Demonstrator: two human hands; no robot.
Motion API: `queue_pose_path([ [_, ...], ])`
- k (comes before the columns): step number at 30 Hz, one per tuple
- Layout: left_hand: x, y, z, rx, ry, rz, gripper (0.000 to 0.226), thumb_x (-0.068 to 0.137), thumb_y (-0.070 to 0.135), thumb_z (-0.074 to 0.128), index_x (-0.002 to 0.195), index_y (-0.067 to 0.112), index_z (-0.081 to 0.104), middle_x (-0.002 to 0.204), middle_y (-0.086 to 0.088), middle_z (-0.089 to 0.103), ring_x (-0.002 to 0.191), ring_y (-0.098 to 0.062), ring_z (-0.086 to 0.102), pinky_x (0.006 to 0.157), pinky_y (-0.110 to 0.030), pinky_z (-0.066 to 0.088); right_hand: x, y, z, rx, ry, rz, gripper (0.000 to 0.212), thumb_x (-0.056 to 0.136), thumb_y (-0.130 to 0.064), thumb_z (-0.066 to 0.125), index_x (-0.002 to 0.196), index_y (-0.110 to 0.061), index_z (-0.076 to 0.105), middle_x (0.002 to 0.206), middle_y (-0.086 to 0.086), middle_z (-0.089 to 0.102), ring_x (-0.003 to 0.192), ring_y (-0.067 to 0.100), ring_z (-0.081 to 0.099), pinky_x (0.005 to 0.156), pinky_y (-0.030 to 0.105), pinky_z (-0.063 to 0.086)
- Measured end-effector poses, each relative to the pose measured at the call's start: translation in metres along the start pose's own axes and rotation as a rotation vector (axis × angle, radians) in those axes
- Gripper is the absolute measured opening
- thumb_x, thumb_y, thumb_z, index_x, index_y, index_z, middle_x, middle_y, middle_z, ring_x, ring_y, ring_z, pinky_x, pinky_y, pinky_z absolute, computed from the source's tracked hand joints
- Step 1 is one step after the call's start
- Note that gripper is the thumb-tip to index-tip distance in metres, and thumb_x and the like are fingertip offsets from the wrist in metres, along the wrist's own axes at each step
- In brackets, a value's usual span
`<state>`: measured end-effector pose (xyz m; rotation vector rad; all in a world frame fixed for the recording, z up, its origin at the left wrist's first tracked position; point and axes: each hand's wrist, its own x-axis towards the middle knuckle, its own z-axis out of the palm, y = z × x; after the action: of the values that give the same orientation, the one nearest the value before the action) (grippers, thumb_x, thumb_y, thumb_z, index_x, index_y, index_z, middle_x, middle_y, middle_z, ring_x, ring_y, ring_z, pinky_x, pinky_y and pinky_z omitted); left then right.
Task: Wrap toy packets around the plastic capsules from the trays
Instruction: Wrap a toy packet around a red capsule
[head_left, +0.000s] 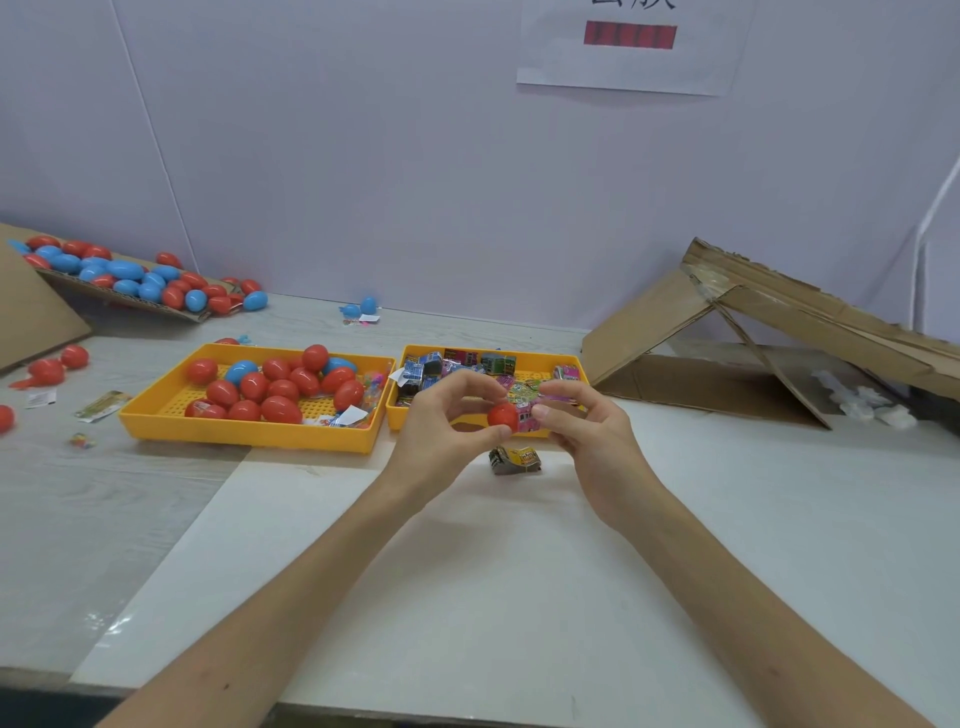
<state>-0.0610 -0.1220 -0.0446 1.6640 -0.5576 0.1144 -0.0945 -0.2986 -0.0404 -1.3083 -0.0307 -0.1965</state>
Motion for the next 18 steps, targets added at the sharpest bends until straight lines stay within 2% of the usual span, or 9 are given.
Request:
queue_pose_path([
  [3,-0.0001,-0.0004,0.0001,0.029,0.0,0.02,0.034,0.079,0.002,0.082,0.1,0.023,0.066,0.102,0.007,0.071,0.098,-0.005,0.068,0.079,-0.023,0.059,0.0006,0.0011,-0.0004,-0.003,-0.008,0.001,0.022,0.068,-0.014,0.081,0.087,-0.024,0.077,0.086,0.005,0.075,0.082,0.019,0.074,0.066,0.02,0.055],
  [5,-0.0002,-0.0005,0.0,0.047,-0.001,0.032,0.034,0.079,0.001,0.081,0.099,0.023,0.066,0.101,0.008,0.07,0.097,-0.003,0.068,0.076,-0.021,0.058,0.001,0.0022,-0.0009,-0.015,-0.01,-0.002,0.025,0.069,-0.01,0.083,0.089,-0.023,0.076,0.086,0.005,0.075,0.084,0.02,0.073,0.069,0.023,0.056],
  [9,-0.0006,-0.0011,0.0004,0.089,-0.001,0.059,0.032,0.079,0.001,0.081,0.097,0.023,0.067,0.097,0.011,0.07,0.096,0.0,0.067,0.072,-0.019,0.057,0.0014,0.004,-0.0011,-0.052,0.001,-0.005,0.021,0.075,-0.008,0.08,0.091,-0.02,0.075,0.093,0.014,0.074,0.094,0.033,0.072,0.086,0.04,0.058],
  [11,-0.0005,-0.0024,0.0005,0.11,0.002,0.068,0.033,0.078,0.001,0.082,0.097,0.024,0.067,0.096,0.011,0.07,0.095,-0.002,0.068,0.071,-0.019,0.057,0.0008,0.0041,-0.0012,-0.091,-0.002,-0.029,0.02,0.081,-0.001,0.076,0.094,-0.016,0.073,0.095,0.017,0.074,0.093,0.035,0.072,0.082,0.038,0.059],
  [13,-0.0005,-0.004,0.0011,0.122,0.006,0.077,0.033,0.077,0.001,0.082,0.096,0.023,0.067,0.095,0.01,0.07,0.094,-0.004,0.068,0.072,-0.022,0.059,-0.0008,0.0028,-0.0006,-0.177,-0.005,-0.082,0.018,0.085,0.002,0.074,0.094,-0.014,0.072,0.093,0.014,0.076,0.088,0.029,0.074,0.073,0.027,0.058],
  [15,-0.0008,-0.0047,0.002,0.139,0.005,0.085,0.034,0.077,0.001,0.082,0.096,0.025,0.067,0.095,0.009,0.07,0.093,-0.004,0.068,0.073,-0.024,0.06,-0.0019,0.0022,0.0005,-0.306,0.006,-0.171,0.018,0.085,0.003,0.074,0.093,-0.013,0.071,0.087,0.009,0.077,0.084,0.022,0.075,0.07,0.023,0.056],
  [18,-0.0014,-0.0048,0.0027,0.139,0.007,0.096,0.033,0.078,0.003,0.082,0.096,0.026,0.067,0.095,0.007,0.071,0.092,-0.004,0.068,0.072,-0.021,0.058,-0.0015,0.0043,0.0021,-0.458,0.016,-0.279,0.019,0.082,0.005,0.076,0.09,-0.012,0.072,0.085,0.008,0.075,0.083,0.022,0.073,0.077,0.034,0.06],
])
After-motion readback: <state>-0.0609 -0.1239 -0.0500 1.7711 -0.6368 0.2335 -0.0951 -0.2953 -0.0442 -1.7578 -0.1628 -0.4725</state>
